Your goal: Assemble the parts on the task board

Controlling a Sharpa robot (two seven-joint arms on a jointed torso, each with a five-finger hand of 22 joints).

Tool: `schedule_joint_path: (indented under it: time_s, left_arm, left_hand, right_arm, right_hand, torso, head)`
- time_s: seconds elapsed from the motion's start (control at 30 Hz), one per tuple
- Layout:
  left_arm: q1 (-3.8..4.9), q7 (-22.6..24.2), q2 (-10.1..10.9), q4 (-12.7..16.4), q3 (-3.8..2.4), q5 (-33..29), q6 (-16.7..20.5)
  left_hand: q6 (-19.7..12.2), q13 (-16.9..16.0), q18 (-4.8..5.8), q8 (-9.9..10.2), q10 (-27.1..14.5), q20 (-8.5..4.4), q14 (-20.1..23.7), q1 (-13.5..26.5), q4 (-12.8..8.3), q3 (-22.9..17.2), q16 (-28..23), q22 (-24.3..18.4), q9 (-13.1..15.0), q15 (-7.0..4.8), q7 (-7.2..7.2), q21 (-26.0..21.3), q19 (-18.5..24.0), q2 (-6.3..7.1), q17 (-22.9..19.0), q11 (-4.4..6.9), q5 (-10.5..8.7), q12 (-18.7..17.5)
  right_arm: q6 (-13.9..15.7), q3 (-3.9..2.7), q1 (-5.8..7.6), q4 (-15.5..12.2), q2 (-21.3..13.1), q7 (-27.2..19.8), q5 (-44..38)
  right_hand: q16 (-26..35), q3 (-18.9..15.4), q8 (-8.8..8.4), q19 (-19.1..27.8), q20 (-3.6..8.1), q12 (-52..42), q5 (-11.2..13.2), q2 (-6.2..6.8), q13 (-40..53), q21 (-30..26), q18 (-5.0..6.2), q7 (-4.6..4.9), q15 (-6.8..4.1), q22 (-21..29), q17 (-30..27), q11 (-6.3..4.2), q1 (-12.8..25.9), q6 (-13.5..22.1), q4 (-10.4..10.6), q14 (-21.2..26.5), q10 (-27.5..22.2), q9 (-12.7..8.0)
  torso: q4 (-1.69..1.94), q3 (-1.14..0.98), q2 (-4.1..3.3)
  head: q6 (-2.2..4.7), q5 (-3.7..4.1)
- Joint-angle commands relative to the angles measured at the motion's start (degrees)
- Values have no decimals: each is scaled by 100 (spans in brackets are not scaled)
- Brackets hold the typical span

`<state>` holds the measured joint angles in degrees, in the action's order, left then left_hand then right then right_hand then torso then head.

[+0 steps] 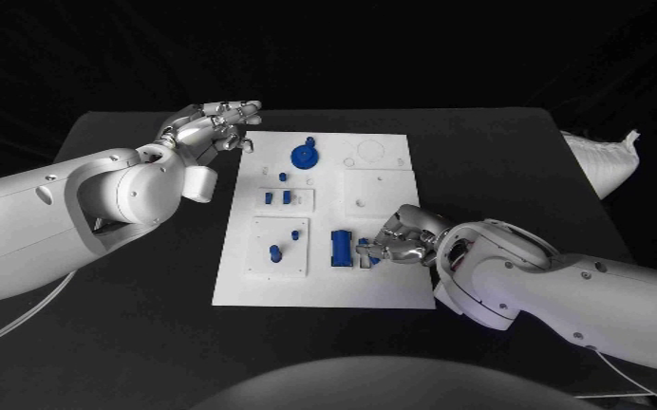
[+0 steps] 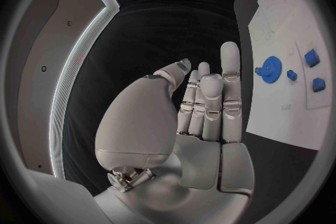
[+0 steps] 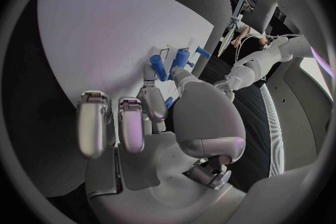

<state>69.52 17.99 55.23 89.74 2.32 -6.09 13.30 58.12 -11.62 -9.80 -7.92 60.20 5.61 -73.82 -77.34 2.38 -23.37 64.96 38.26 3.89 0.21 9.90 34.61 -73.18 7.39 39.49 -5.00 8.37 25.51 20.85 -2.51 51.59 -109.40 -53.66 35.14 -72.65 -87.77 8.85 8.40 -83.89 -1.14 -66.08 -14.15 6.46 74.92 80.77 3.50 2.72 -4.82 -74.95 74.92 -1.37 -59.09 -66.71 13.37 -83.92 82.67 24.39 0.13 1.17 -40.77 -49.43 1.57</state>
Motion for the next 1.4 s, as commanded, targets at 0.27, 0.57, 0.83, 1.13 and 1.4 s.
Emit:
schedule_joint_path:
  time_s: [0.27, 0.57, 0.83, 1.13, 1.4]
  left_arm:
    - [3, 20, -6, 14, -3, 24, -112]
    - [3, 19, 0, 13, -3, 24, -110]
    - [3, 19, 2, 9, -3, 24, -109]
    - [3, 19, 2, 9, -3, 24, -108]
    - [3, 26, -9, 0, -3, 24, -115]
  left_hand:
    - [-25, -9, -61, -18, -24, 24, 49, -19, -18, -19, -25, -8, 3, 2, -20, -32, 6, -31, -6, -3, 13, 14]
    - [-25, -9, -61, -18, -24, 24, 49, -19, -18, -19, -25, -8, 3, 2, -20, -32, 6, -31, -6, -3, 13, 14]
    - [-25, -9, -61, -18, -24, 24, 49, -19, -18, -19, -25, -8, 3, 2, -20, -32, 6, -31, -6, -3, 13, 14]
    - [-29, -9, -60, -25, -36, 25, 56, -10, -16, -18, -28, -9, 2, 4, -20, -35, 8, -29, -18, -4, 12, 25]
    - [-29, -9, -60, -25, -36, 25, 56, -10, -16, -18, -28, -9, 2, 4, -20, -35, 8, -29, -18, -4, 12, 25]
  right_arm:
    - [-164, 1, -2, -33, 12, 9, -106]
    - [-231, 1, -2, -79, -3, -4, -137]
    - [-218, 0, -3, -96, -14, -8, -164]
    - [-239, 0, -3, -108, -22, -17, -168]
    - [-150, 0, -3, -106, -105, -161, -126]
  right_hand:
    - [-102, -163, 77, -216, 59, -164, -205, -319, 123, 121, -86, -47, -73, -355, 1340, -56, -180, -191, 32, -573, 92, 68]
    - [-166, -265, 126, -242, 72, -213, -289, -386, 159, 172, -102, -75, -94, -425, 1428, -82, -193, -240, 81, -591, 129, 95]
    - [-167, -401, 143, -242, 81, -204, -327, -399, 162, 176, -102, -79, -100, -430, 1430, -87, -138, -233, 165, -591, 137, 107]
    - [-173, -484, 155, -244, 83, -212, -336, -418, 173, 182, -104, -82, -101, -438, 1437, -88, -101, -229, 226, -593, 144, 115]
    - [-117, -627, 156, -206, 86, -161, -208, -356, 163, 118, -83, -66, -95, -354, 1361, -77, -372, -161, 77, -575, 124, 124]
  torso:
    - [1, -3, 1]
    - [4, -2, 0]
    - [5, 0, 1]
    - [4, -2, -3]
    - [4, -1, 6]
  head:
    - [-13, 14]
    - [-17, 17]
    - [-16, 25]
    - [-20, 31]
    - [5, 36]
